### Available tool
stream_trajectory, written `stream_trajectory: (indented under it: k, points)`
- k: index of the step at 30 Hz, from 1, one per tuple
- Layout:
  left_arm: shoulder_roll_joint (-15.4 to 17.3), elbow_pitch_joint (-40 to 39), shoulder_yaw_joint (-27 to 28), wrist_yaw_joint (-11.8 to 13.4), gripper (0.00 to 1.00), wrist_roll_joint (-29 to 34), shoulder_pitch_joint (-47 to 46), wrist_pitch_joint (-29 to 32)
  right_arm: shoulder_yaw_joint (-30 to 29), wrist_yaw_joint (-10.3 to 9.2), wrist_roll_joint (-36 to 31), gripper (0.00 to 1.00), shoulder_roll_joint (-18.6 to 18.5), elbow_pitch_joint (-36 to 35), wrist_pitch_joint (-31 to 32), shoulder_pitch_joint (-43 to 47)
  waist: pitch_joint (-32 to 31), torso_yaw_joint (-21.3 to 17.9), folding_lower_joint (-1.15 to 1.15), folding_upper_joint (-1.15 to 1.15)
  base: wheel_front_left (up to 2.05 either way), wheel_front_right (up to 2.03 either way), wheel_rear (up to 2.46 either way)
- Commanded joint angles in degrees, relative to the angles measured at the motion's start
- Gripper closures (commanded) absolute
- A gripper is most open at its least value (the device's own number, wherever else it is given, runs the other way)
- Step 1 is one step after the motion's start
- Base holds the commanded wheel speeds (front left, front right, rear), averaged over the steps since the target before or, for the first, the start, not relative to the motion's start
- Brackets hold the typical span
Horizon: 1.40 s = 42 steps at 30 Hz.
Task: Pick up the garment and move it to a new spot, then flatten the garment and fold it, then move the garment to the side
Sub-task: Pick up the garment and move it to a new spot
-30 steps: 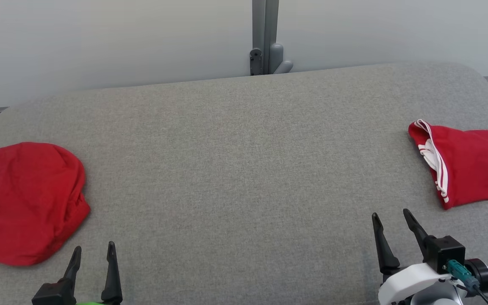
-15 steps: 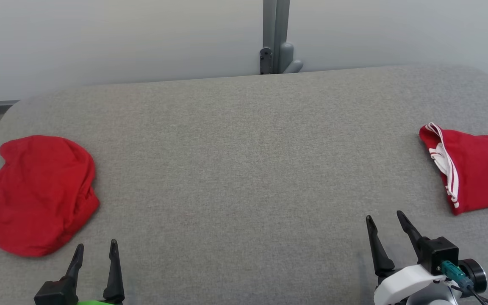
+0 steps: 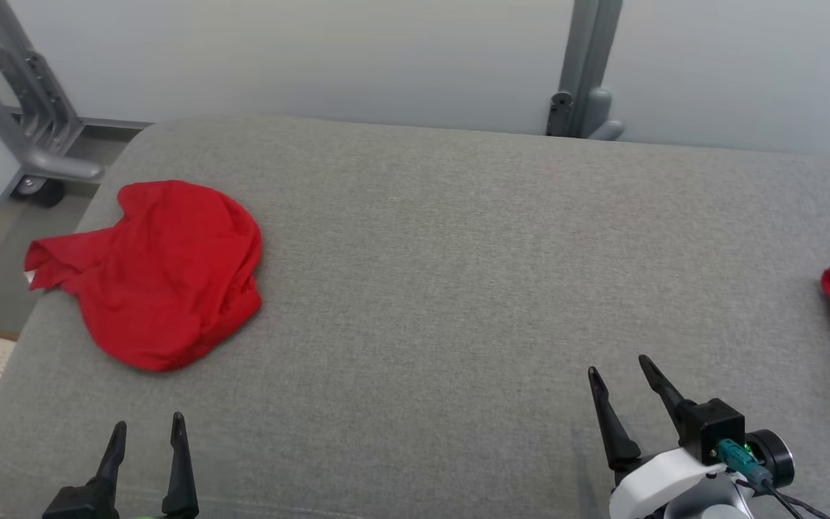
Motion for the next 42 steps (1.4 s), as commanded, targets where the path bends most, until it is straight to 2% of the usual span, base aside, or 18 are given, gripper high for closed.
stream_trajectory:
  k: [1, 5, 11, 18, 22, 24, 26, 31, 38, 42]
  points:
    - [0.03, -0.16, 0.25, 0.06, 0.00, 0.33, 0.53, 0.01, 0.16, -0.09, 0.45, 0.00, -0.13, 0.25, -0.16, -0.41, -0.45, 3.50, 0.00, 0.62, 0.00, 0.00, 0.00]
    - [0.02, -0.13, 0.23, -0.05, 0.00, 0.36, 0.63, 0.01, 0.57, -0.08, 0.56, 0.00, -0.14, 0.60, -0.16, -0.53, -0.73, 5.03, 0.00, 0.62, 0.00, 0.00, 0.00]
    - [0.00, -0.75, 0.64, -0.11, 0.00, 0.04, 0.36, 0.02, 1.38, -0.09, 0.39, 0.00, -0.14, 0.69, -0.16, -1.12, 0.11, 4.99, 0.00, 0.62, 0.00, 0.00, 0.00]
    - [-0.01, 0.10, 0.34, 0.60, 0.00, -4.00, -6.62, 0.01, -1.05, -0.09, -2.59, 0.00, -0.18, -0.97, -0.16, -4.72, 7.52, 3.72, 0.00, 0.62, 0.00, 0.00, 0.00]
    - [0.02, 5.94, 0.75, 1.47, 0.00, -8.89, -15.55, 0.06, -4.49, -0.08, -5.11, 0.00, -0.19, -2.98, -0.16, -8.65, 13.80, 3.11, 0.00, 0.62, 0.00, 0.00, 0.00]
    - [0.46, 9.38, 0.75, 1.45, 0.00, -9.27, -20.34, 0.27, -5.88, -0.09, -6.04, 0.00, -0.58, -3.76, -0.16, -10.65, 16.86, 2.69, 0.00, 0.62, 0.00, 0.00, 0.00]
    - [0.44, 13.77, 1.90, 1.25, 0.00, -12.21, -25.41, 2.17, -7.26, -0.09, -6.79, 0.00, -1.05, -4.57, -0.16, -12.68, 19.71, 2.40, 0.00, 0.62, 0.00, 0.00, 0.00]
    - [3.13, 24.64, 2.56, 1.21, 0.00, -13.69, -36.36, 5.17, -8.23, -0.08, -7.76, 0.00, -1.83, -5.58, -0.16, -16.57, 25.41, 1.11, 0.00, 0.62, 0.00, 0.00, 0.00]
    - [5.89, 39.46, 2.57, 0.74, 0.00, -15.84, -45.48, 12.06, -8.52, -0.08, -8.02, 0.00, -1.96, -5.85, -0.16, -17.36, 27.69, -0.36, 0.00, 0.62, 0.00, 0.00, 0.00]
    - [6.80, 44.73, 1.39, 0.18, 0.00, -15.50, -47.49, 12.74, -8.52, -0.08, -7.69, 0.00, -1.75, -5.49, -0.16, -16.71, 27.19, -0.95, 0.00, 0.62, 0.00, 0.00, 0.00]
